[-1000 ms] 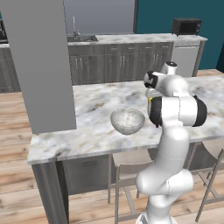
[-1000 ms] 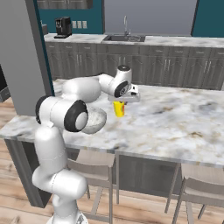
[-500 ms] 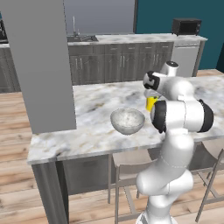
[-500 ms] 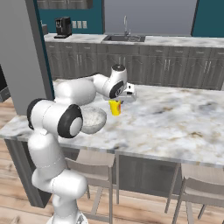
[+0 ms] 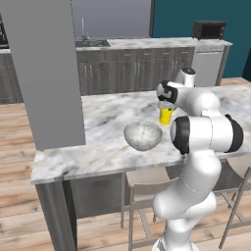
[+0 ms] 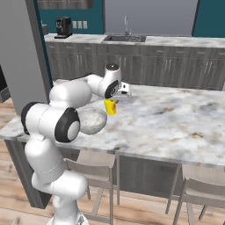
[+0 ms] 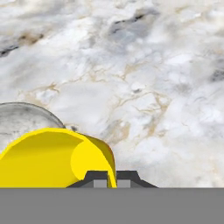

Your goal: Place the cup inside the bowl on the dining table and move the bowl to any counter.

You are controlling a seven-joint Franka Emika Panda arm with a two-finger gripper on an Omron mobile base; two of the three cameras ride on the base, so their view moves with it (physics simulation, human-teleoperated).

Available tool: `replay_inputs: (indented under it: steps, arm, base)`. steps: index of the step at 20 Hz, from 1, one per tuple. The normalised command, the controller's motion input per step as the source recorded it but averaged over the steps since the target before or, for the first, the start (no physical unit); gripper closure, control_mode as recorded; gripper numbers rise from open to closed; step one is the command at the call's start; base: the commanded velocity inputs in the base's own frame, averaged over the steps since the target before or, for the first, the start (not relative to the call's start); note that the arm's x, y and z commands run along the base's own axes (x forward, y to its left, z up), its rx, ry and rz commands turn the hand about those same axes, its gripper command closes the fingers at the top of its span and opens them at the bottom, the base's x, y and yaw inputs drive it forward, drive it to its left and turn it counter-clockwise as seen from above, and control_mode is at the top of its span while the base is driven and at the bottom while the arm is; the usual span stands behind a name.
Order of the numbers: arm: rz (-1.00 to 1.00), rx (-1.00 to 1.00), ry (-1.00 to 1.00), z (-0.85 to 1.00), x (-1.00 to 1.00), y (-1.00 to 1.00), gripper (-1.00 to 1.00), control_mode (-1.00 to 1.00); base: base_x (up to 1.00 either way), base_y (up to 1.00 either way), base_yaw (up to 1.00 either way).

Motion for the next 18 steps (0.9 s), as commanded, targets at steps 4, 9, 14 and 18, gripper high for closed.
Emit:
replay_inputs:
  steps: [4,9,14,18]
  arm:
    - [0.0,0.0,0.0,0.03,-0.08,0.3,1.0,-1.0]
    - [0.0,0.0,0.0,0.0,-0.08,0.41,1.0,-1.0]
    - [0.0,0.0,0.0,0.0,-0.01,0.39,1.0,-1.0]
    - [0.0,0.0,0.0,0.0,0.0,0.3,1.0,-1.0]
  base:
    - [0.0,0.0,0.0]
    - [0.0,0.0,0.0]
    - [0.0,0.0,0.0]
    - [0.0,0.0,0.0]
